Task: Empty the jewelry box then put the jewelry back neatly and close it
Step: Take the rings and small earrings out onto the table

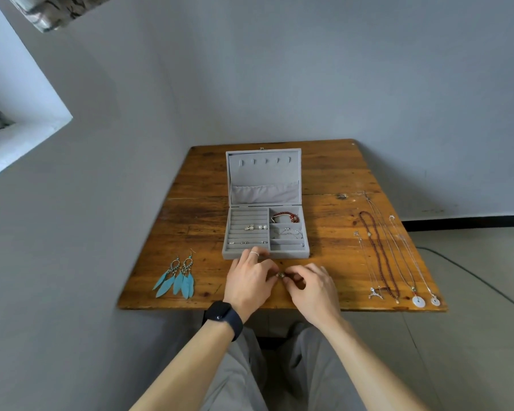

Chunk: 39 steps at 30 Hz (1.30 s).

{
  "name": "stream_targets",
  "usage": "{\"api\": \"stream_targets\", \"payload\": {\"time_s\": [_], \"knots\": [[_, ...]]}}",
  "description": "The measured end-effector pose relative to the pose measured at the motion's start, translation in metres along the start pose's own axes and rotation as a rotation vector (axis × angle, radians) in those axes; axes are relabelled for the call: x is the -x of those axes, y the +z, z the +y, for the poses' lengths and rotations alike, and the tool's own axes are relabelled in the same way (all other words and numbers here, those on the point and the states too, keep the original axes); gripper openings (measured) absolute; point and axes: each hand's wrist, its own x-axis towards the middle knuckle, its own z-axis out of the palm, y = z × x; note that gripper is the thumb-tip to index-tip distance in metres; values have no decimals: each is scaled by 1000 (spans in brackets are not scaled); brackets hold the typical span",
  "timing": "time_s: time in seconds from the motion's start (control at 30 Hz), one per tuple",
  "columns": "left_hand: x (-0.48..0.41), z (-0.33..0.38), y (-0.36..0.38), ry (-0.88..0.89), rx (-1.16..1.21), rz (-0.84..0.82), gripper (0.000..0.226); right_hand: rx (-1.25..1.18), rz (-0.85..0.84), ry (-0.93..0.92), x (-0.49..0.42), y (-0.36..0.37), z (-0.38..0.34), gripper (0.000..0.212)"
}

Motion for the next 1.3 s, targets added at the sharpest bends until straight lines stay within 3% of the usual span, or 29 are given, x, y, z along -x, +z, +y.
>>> {"api": "stream_targets", "payload": {"time_s": [0.2,0.6,0.87,1.07,1.3], "knots": [[7,-18,-11,11,19,77,38,-106,7,-38,5,-9,3,20],[-26,-78,-34,-51,-100,212,30,114,-35,-330,-55,-32,-46,26],[-76,-83,-28,-77,-139,194,18,277,-95,-321,-122,-7,-57,32],[-99,-84,-27,-64,-127,96,32,341,-127,-346,-147,16,-60,36],[-99,-89,-25,-71,-64,28,28,333,-123,-356,-153,28,-59,27]]}}
